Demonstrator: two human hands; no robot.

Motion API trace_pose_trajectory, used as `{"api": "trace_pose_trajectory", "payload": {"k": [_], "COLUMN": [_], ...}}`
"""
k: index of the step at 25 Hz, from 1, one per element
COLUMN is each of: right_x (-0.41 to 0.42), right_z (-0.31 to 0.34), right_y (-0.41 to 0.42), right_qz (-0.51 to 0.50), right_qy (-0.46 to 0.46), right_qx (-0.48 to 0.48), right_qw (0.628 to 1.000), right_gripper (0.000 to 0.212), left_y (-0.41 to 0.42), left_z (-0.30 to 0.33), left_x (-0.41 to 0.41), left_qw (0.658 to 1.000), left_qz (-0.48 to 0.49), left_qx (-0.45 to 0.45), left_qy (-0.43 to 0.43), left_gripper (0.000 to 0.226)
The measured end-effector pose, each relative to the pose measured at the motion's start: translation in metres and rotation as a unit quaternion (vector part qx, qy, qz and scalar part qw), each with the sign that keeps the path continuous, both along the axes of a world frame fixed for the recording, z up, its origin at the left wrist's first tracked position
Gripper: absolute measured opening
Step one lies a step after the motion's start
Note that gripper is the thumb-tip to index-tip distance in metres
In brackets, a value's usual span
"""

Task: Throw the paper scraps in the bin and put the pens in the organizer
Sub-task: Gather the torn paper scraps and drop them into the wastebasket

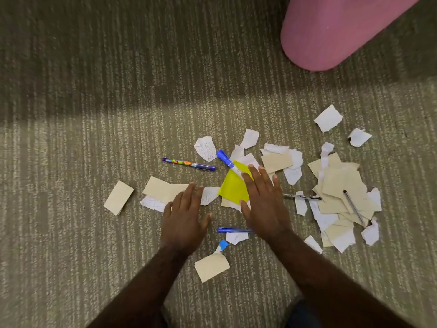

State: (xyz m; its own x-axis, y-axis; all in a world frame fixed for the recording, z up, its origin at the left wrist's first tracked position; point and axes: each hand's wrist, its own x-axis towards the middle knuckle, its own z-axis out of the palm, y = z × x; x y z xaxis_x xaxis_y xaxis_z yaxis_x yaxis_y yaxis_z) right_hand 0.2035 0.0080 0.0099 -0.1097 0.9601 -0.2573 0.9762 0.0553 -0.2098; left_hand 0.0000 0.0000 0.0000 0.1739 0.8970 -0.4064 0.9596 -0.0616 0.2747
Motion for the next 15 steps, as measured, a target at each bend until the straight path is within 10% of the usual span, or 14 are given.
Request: {"api": "trace_pose_trajectory", "payload": {"k": [8, 15], "right_x": [0.026, 0.074], "right_z": [-0.014, -0.020], "right_y": [0.014, 0.073], "right_qz": [-0.123, -0.177], "right_qy": [0.043, 0.004], "right_qx": [0.055, -0.063], "right_qw": [0.990, 0.982], "right_gripper": [0.051, 0.074], "left_y": [0.038, 0.064], "left_z": [-0.021, -0.013], "left_x": [0.019, 0.011], "left_qw": [0.997, 0.977], "left_qz": [0.036, 0.092], "left_qx": [-0.025, -0.121], "left_qy": [-0.061, -0.149], "left_gripper": [0.030, 0.018]}}
